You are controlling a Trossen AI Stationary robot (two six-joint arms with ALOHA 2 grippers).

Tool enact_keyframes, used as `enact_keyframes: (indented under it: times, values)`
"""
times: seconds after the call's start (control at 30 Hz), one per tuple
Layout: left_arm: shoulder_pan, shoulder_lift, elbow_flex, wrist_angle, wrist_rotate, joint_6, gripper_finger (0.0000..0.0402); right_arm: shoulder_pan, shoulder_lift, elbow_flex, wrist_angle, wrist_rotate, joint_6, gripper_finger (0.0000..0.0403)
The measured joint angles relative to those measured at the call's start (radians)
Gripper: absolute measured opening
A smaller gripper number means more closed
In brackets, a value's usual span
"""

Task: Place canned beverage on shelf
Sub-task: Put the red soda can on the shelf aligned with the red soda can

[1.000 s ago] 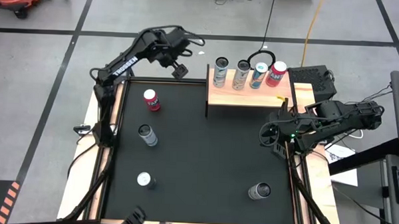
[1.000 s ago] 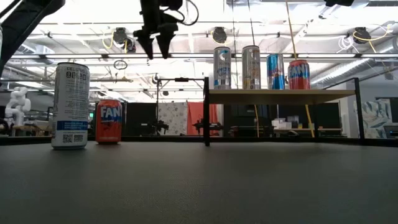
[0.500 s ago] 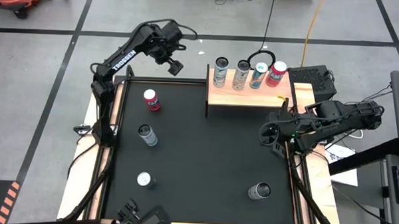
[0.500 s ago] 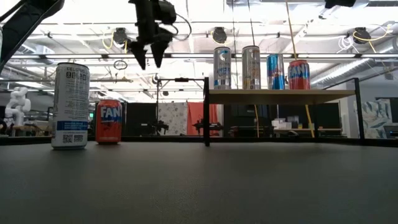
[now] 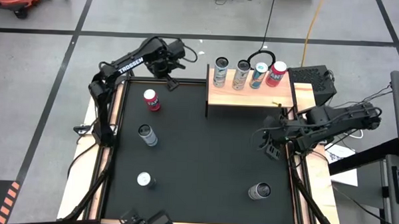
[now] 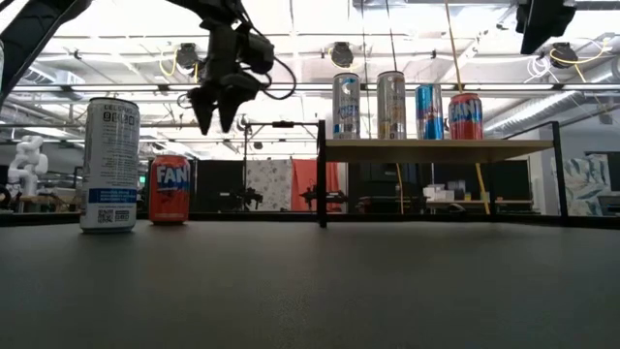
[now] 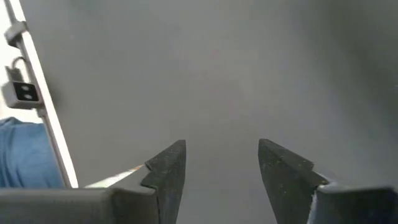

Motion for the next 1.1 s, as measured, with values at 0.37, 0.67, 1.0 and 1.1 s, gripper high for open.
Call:
enact_keyframes:
  times: [0.37, 0.67, 1.0, 1.1]
  values:
    - [0.000, -0.102, -0.212, 0.000, -0.001, -0.007, 0.0391, 0.000, 0.000, -0.028, 0.015, -0.001, -0.002, 0.0183]
    - [0.004, -0.127, -0.360, 0.080, 0.012, 0.000, 0.0391, 0.000, 0.000, -0.028, 0.030, -0.004, -0.002, 0.0183]
    - [0.019, -0.133, -0.476, 0.151, -0.035, 0.018, 0.0391, 0.000, 0.000, -0.028, 0.031, -0.005, 0.001, 0.0183]
    - [0.021, -0.130, -0.484, 0.179, -0.067, 0.018, 0.0391, 0.000, 0.000, -0.028, 0.031, -0.005, 0.001, 0.0183]
